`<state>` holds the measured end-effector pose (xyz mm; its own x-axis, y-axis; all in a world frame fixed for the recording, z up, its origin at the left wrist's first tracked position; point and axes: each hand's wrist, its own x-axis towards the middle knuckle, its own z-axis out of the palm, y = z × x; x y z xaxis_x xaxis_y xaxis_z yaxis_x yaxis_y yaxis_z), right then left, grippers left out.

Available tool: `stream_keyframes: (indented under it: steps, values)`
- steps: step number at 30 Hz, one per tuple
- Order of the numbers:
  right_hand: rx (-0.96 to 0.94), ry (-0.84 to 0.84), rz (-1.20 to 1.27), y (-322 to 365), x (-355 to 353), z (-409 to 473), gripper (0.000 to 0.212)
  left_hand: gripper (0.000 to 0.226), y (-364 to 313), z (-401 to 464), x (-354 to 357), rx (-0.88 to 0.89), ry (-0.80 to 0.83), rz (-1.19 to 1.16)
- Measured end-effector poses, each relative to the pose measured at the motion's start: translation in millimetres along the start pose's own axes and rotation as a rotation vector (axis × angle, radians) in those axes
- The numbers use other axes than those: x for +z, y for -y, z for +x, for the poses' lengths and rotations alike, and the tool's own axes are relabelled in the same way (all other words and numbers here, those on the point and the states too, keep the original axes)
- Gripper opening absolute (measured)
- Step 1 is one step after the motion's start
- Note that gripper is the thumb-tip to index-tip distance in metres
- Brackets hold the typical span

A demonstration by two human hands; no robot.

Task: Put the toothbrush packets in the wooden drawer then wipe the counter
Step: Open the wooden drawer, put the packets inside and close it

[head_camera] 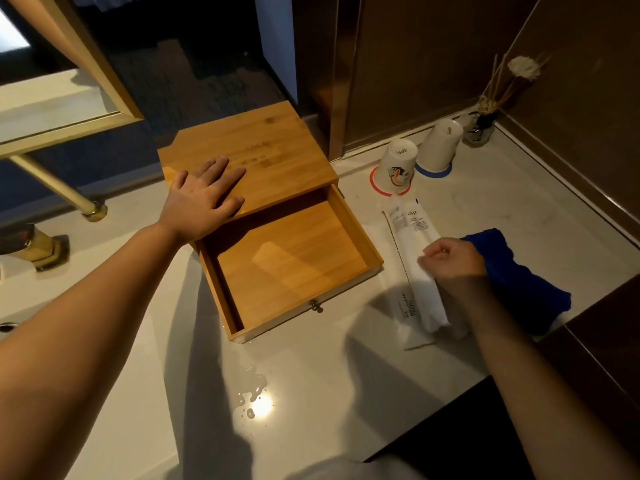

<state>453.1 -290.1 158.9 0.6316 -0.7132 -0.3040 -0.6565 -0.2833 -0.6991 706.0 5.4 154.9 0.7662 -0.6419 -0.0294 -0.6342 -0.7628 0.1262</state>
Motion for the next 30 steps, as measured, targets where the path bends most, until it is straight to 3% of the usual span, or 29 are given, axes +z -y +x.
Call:
stream_keyframes:
  steps: [4,7,13,15,17,19,24,30]
  values:
    - [0.147,0.218,0.616,34,-16,-1,0.011,0.065,-1,0,0,0.001,-0.005,-0.001]
    - [0.086,0.368,0.784,66,-12,-2,0.012,0.067,-1,-1,-1,-0.003,-0.012,-0.003]
    - [-0.585,0.153,0.398,127,29,-20,0.019,0.063,-1,-1,0,-0.004,-0.014,-0.001]
    - [-0.906,0.098,0.121,125,52,-24,0.010,0.064,0,-1,-1,0.006,-0.029,-0.045]
    - [-1.202,0.076,-0.220,109,72,-18,0.015,0.067,0,-2,-2,0.022,-0.027,-0.038]
    - [-1.338,0.154,-0.427,95,86,-11,0.019,0.065,-1,-2,-2,0.013,-0.024,-0.010]
    - [-1.342,0.298,-0.617,89,101,-4,0.018,0.061,-3,-1,-3,-0.008,-0.020,-0.038]
    - [-1.036,0.485,-0.785,87,107,-12,0.027,0.058,-1,-1,0,-0.018,-0.036,-0.033]
